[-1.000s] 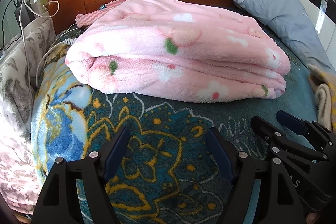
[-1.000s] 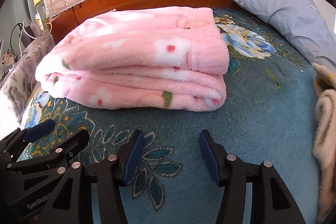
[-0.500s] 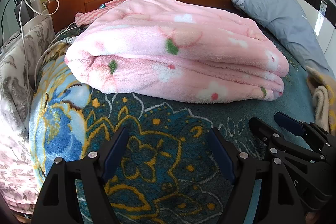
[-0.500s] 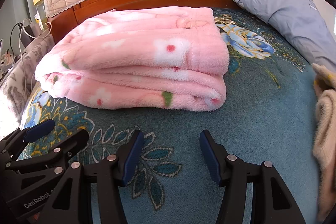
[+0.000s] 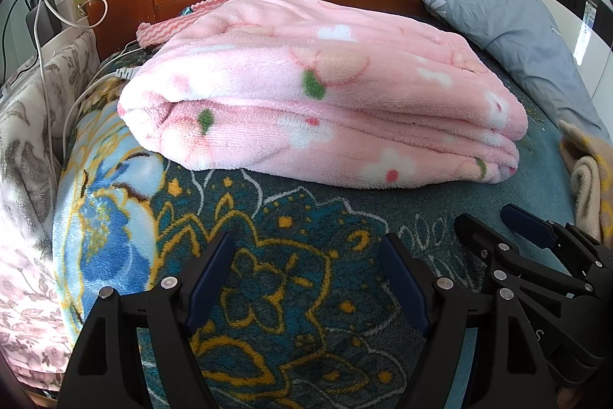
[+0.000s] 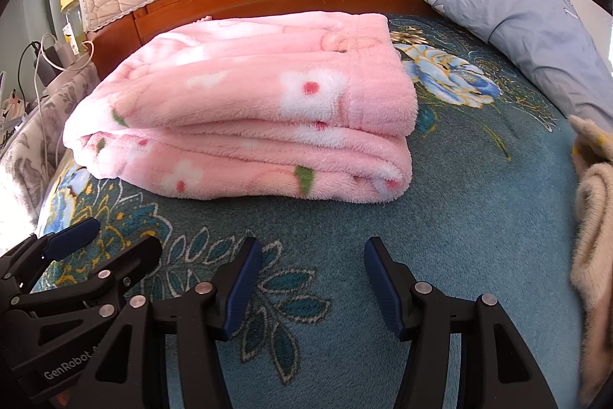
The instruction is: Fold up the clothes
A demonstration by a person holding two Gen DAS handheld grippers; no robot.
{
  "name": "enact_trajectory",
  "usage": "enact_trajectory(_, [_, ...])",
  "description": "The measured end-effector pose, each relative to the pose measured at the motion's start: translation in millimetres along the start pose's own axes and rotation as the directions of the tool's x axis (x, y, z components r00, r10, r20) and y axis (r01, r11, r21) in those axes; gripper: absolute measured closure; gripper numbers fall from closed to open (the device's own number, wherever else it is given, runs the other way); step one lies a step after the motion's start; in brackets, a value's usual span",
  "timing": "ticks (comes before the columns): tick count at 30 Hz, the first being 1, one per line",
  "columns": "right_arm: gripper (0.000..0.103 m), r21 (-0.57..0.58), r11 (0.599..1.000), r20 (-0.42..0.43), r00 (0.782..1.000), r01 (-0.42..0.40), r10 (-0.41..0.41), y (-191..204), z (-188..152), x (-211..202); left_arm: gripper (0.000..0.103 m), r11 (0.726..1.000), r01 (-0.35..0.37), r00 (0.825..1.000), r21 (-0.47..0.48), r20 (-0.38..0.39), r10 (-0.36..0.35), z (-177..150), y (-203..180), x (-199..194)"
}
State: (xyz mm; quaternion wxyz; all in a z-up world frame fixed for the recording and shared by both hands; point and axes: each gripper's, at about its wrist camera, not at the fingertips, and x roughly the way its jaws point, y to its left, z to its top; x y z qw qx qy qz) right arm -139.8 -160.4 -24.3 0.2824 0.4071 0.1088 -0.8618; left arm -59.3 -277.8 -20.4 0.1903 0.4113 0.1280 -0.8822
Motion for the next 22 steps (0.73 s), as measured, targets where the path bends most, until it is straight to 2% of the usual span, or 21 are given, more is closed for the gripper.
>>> enact_trajectory(22, [0.043, -0.003, 1.0, 0.0, 1.0, -0.001, 0.001, -1.3, -0.5, 0.0, 0.024, 1.0, -0.001, 1.0, 0.002, 0.0, 0.001, -0.2, -0.5, 1.2])
